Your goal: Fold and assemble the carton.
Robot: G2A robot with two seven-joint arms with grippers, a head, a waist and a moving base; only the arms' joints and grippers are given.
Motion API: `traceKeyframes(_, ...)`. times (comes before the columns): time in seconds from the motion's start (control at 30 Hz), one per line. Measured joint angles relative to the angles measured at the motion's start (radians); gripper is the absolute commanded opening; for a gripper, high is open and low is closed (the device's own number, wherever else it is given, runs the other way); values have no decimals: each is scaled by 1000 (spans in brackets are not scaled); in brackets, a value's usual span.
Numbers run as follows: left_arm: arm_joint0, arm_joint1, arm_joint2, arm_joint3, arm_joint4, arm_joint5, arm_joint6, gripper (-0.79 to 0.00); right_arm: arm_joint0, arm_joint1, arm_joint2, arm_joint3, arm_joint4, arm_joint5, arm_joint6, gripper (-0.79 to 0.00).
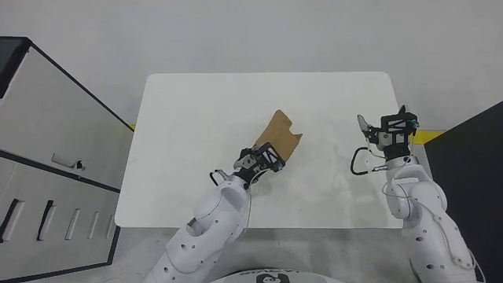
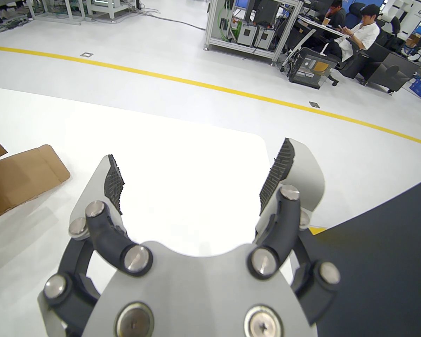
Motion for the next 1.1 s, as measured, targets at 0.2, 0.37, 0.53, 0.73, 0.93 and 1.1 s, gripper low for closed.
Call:
traceKeyframes(0.2, -3, 1, 7, -34, -5, -36, -3, -785, 0, 0, 0, 0, 0, 0, 0, 0)
traceKeyframes(0.37, -2, 1, 3, -32, -11, -33, 4, -785, 1, 3, 8, -2, 10, -67, 3, 0)
traceKeyframes(0.53, -3, 9, -23, -46, -34, -109, 28, -785, -4, 18, 65, -13, 49, -277, 24, 0)
traceKeyframes(0.73, 1, 23, -73, -85, -104, -233, 68, -785, 16, 40, 138, -16, 123, -570, 107, 0)
traceKeyframes(0.93, -16, 31, -101, -110, -155, -329, 72, -785, 61, 59, 182, 1, 238, -776, 249, 0)
traceKeyframes(1.1, -26, 32, -102, -118, -151, -337, 75, -785, 62, 59, 182, 0, 240, -775, 249, 0)
